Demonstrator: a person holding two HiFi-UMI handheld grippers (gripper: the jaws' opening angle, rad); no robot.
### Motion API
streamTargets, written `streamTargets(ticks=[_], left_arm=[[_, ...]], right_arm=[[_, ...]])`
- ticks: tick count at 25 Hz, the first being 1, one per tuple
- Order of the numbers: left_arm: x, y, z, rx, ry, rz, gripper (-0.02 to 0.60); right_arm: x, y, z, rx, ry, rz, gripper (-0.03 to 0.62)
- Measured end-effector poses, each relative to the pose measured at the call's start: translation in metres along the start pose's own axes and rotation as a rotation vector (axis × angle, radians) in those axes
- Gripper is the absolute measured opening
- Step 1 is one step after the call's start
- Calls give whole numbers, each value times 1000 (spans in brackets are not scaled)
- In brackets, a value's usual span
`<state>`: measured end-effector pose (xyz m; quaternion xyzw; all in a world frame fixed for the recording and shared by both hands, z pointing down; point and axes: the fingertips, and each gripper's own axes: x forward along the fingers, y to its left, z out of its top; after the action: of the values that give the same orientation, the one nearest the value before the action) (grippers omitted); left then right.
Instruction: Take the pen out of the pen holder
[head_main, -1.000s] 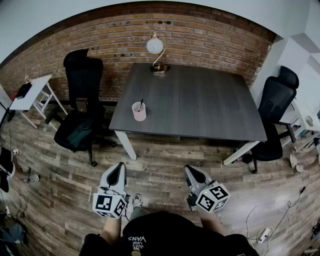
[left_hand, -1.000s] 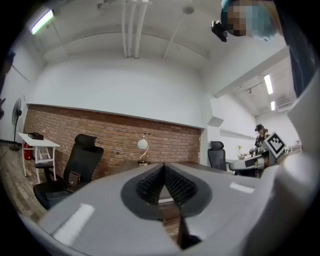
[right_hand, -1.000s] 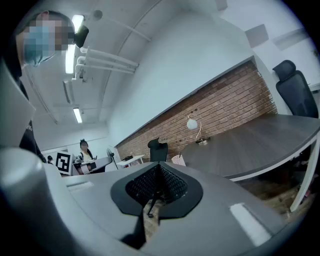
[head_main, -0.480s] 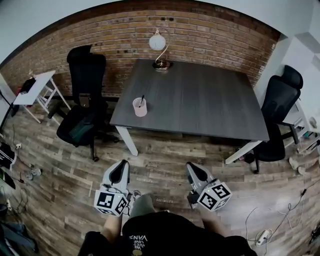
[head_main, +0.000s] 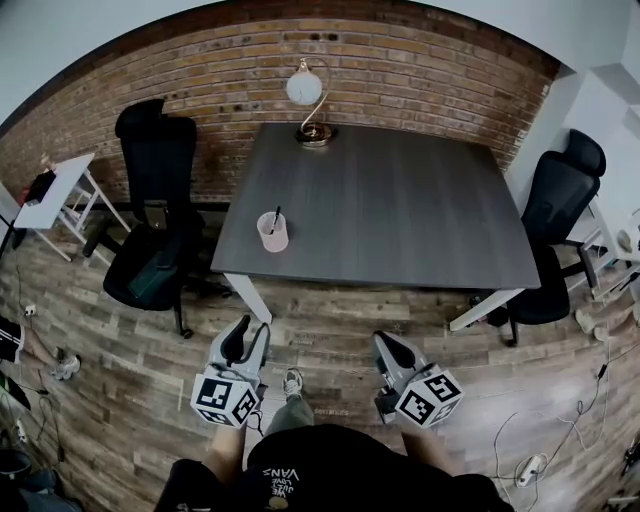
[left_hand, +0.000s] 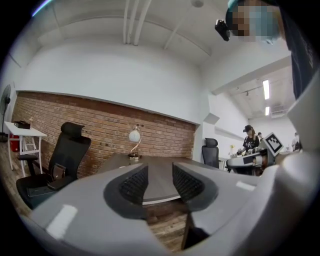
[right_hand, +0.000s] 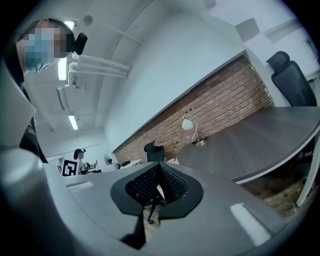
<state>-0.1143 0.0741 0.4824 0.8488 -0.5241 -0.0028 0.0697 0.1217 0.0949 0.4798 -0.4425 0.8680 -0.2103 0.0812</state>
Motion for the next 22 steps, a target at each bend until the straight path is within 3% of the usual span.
streamTargets(ticks=[22], left_arm=[[154, 123, -11, -8, 132, -168, 170]], right_arm=[[149, -36, 10, 62, -16, -161, 2]])
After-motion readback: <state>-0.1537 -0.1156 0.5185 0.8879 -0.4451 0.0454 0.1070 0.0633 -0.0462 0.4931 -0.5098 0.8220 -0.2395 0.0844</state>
